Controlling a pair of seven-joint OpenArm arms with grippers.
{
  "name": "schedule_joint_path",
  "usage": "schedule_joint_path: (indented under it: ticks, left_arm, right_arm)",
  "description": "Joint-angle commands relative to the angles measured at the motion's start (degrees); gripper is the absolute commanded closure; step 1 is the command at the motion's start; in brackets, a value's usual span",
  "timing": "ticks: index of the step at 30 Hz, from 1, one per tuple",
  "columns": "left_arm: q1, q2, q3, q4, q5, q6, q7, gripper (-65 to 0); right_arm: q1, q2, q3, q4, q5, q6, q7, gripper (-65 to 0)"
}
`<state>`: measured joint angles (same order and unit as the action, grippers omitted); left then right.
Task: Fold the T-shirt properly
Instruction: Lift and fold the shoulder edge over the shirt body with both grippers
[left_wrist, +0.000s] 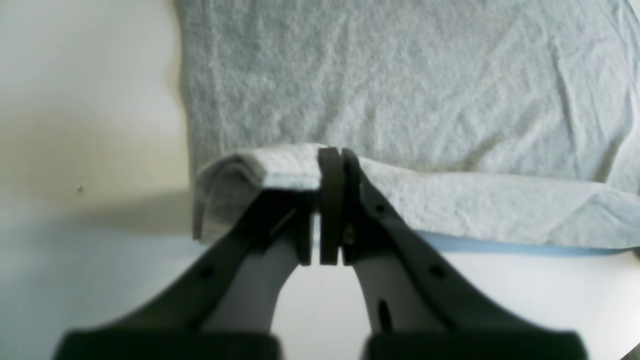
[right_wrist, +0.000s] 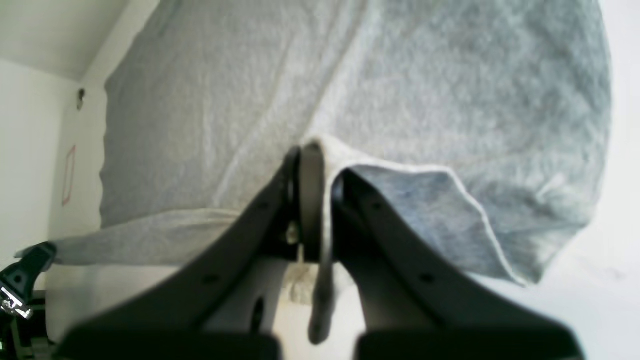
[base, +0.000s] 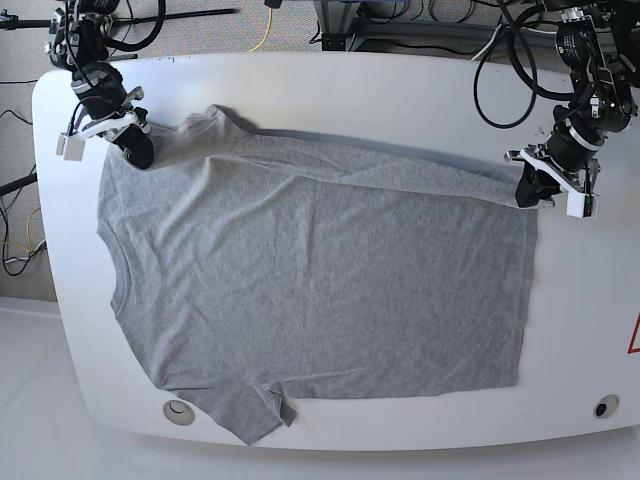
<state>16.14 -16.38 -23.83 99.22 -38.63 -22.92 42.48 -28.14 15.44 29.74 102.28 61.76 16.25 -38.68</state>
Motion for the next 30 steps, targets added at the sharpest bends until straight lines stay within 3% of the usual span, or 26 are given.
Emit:
schedule_joint_path:
  ticks: [1, 14, 30]
  left_arm:
    - [-1.16, -0.85, -0.24, 0.52, -1.09, -0.04, -1.58, 0.0]
    - [-3.69, -1.03, -0.15, -0.95, -1.29, 0.59, -1.66, 0.0]
    - [-8.3, -1.27, -0.23, -3.95, -0.73, 0.81, -1.23, 0.0]
  right_arm:
    - [0.8, 0.74, 0.36, 0.78, 1.13, 0.53, 0.9, 0.0]
    - [4.41, 0.89, 0.43, -0.66, 0.85, 2.79, 0.87, 0.0]
    - [13.06, 2.62, -1.74, -8.14, -2.56, 2.72, 0.65, 0.0]
